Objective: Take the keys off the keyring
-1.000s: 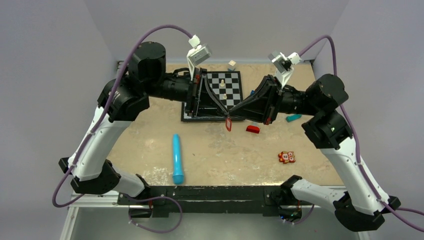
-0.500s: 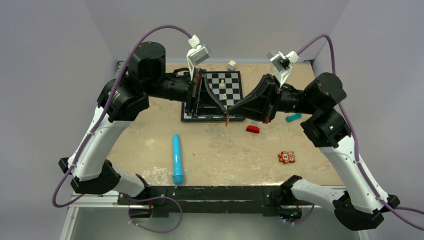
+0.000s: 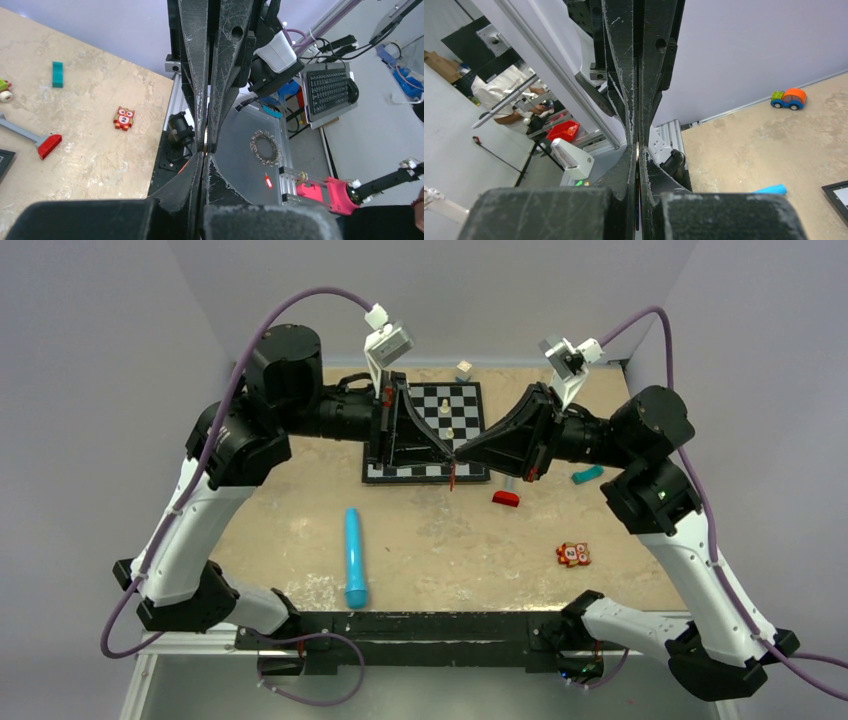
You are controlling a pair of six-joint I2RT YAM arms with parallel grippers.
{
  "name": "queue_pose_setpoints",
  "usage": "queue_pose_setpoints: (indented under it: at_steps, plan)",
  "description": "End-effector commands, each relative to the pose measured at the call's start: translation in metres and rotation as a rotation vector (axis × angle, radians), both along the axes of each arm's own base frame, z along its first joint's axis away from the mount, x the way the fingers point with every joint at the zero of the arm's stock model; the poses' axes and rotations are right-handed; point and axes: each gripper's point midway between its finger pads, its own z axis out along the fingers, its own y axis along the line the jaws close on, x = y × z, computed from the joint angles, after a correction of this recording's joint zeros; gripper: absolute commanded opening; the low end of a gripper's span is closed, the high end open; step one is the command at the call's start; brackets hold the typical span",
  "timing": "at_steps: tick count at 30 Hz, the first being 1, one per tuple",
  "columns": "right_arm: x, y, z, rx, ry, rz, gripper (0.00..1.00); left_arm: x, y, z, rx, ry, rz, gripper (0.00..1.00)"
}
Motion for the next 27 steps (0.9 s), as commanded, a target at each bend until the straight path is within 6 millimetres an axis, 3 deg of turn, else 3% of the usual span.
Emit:
queue_pose_setpoints:
  at_steps: [1,11,27]
  plan:
    - [-0.004,-0.006,0.018,0.056,-0.047,-0.033,0.0,0.006,0.01,0.026,-0.091,-0.097,0.089,0.0]
    - [0.002,-0.005,0.036,0.142,-0.042,-0.049,0.0,0.012,0.012,0.037,-0.162,-0.091,0.149,0.0]
    - [0.007,-0.002,0.045,0.196,-0.025,-0.046,0.0,0.023,0.003,0.042,-0.273,-0.025,0.192,0.0]
